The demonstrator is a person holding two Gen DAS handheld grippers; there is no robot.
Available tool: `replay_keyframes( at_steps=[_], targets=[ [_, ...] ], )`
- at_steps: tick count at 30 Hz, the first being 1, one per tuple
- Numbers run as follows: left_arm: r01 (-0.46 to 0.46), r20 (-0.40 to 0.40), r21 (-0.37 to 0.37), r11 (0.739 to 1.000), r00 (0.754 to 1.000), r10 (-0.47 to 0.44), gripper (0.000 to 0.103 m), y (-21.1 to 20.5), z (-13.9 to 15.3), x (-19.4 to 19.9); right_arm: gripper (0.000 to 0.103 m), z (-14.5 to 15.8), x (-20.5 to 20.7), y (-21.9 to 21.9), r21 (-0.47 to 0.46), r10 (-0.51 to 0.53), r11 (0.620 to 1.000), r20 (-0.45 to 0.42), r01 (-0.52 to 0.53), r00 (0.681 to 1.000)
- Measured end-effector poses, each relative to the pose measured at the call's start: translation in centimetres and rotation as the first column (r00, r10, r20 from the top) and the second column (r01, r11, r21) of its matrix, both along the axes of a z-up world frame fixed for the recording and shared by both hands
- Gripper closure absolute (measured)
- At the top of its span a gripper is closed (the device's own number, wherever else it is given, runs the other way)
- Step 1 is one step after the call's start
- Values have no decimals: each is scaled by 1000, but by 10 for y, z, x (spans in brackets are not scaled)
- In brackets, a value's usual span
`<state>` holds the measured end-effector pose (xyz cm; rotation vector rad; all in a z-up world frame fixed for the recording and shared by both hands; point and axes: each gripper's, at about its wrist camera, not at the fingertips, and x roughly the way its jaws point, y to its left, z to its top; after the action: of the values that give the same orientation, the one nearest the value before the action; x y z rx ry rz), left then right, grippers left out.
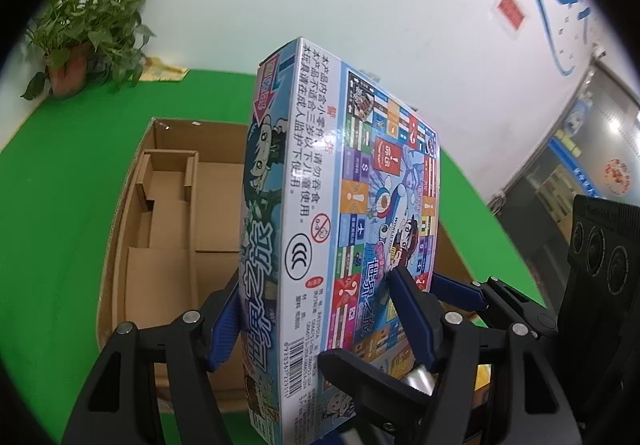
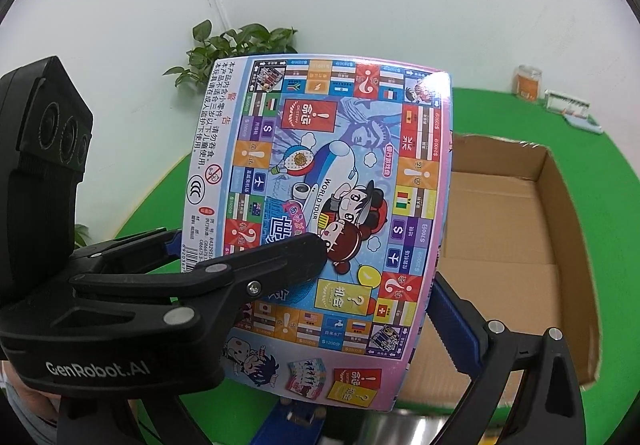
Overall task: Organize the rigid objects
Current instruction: 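Carry the game box with both grippers and lay it flat in the box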
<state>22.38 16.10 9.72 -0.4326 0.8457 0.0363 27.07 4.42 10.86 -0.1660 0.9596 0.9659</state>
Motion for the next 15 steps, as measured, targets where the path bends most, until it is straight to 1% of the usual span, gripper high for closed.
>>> replay_keyframes(
  at_steps=[3, 4, 7, 9, 14, 15],
  targets=[
    [-7, -49, 12, 1000, 999, 7, 34, 9, -9, 13, 6, -17, 20, 13, -15, 21, 1000, -67, -22, 998],
    [-12, -76, 18, 1000, 997, 13, 35, 12, -15, 17, 9, -23, 25, 15, -21, 27, 999, -91, -29, 995],
    [-12, -131, 25, 1000, 991, 16, 35, 17, -30, 23, 15, -42, 36, 22, -47, 32, 998, -153, -39, 988],
    [-11, -164, 23, 1000, 986, 15, 35, 17, -40, 24, 16, -55, 40, 22, -67, 27, 997, -193, -40, 981],
    [-6, -222, 51, 999, 975, 17, 35, 11, -54, 25, 20, -77, 45, 22, -107, 15, 993, -255, -43, 967],
    [-6, -232, 63, 998, 972, 20, 36, 9, -55, 26, 20, -81, 47, 21, -114, 12, 992, -267, -44, 963]
  ],
)
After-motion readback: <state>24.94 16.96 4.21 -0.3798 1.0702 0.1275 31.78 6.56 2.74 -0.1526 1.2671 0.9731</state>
